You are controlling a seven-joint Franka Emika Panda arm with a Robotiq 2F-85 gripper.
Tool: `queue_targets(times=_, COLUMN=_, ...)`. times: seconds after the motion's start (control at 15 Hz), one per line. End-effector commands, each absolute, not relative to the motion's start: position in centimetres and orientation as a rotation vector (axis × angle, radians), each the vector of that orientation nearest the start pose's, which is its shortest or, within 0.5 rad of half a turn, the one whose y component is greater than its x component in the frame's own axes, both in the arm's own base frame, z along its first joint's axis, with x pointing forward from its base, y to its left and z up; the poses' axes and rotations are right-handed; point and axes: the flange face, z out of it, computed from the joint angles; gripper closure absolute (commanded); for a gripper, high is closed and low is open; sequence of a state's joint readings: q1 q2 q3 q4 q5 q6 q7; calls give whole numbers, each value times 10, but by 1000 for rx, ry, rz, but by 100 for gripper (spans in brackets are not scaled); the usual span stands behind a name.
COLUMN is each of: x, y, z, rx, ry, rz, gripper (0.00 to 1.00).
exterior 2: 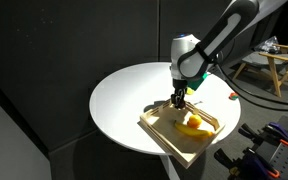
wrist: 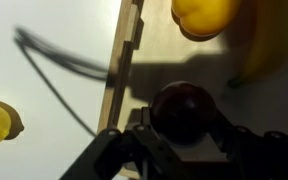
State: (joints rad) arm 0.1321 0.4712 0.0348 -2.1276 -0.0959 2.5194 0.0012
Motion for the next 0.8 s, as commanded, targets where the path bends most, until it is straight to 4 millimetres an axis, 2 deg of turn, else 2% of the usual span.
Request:
queue_targets(times=0.0, x=563, y=98, z=180, rx=-3172, ry=-380, rz=102, gripper=16)
queue_targets(times=0.07, x=563, y=98, z=180, rx=-3171, ry=-380, rz=102, gripper=16)
queue_targets(times=0.2, x=563, y=98, z=181, rx=-3169, ry=-380, rz=100, gripper=3)
queue_targets(times=0.27, x=563, y=98, z=182, rx=-3169, ry=-379, rz=98, gripper=0)
queue_targets(times=0.73, x=562, y=95, z=188, rx=-3180, ry=-358, rz=114, gripper=0)
